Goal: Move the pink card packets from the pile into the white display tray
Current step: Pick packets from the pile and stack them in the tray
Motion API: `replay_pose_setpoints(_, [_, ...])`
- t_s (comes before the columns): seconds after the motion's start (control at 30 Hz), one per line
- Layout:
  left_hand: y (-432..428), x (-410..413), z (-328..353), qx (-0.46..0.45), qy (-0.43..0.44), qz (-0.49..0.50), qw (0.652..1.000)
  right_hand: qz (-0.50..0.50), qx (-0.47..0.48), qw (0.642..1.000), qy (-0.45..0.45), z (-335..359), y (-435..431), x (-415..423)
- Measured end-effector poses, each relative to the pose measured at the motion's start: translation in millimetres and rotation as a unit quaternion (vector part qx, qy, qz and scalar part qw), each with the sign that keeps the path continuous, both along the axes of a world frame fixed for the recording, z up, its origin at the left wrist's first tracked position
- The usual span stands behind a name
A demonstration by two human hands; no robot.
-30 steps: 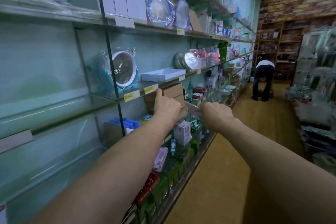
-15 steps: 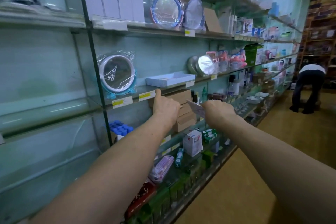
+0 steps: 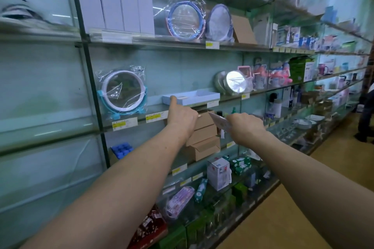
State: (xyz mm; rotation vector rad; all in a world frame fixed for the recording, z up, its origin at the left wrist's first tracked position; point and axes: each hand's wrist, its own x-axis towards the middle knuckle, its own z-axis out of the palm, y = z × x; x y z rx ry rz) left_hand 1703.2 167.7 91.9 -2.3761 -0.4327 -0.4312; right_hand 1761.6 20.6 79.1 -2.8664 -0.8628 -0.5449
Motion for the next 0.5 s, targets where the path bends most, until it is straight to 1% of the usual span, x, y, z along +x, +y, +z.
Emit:
replay_pose_setpoints(0.3, [26.2, 80.9, 12.8, -0.002, -0.027, 0.022, 0.999, 0.014, -0.006, 1.0, -0.02, 9.2, 24.6, 82.5])
replay_pose_setpoints(0.4, [41.8, 110.3, 25.7, 0.012, -0.036, 0.023, 0.999, 0.017, -0.001, 0.999, -0.031, 17.5, 39.3, 115.6])
replay_pose_setpoints(0.5, [59.1, 139.5, 41.2, 0.033, -0.051, 0.025, 0.998, 0.028, -0.016, 0.998, -0.054, 29.6, 55.3, 144.5])
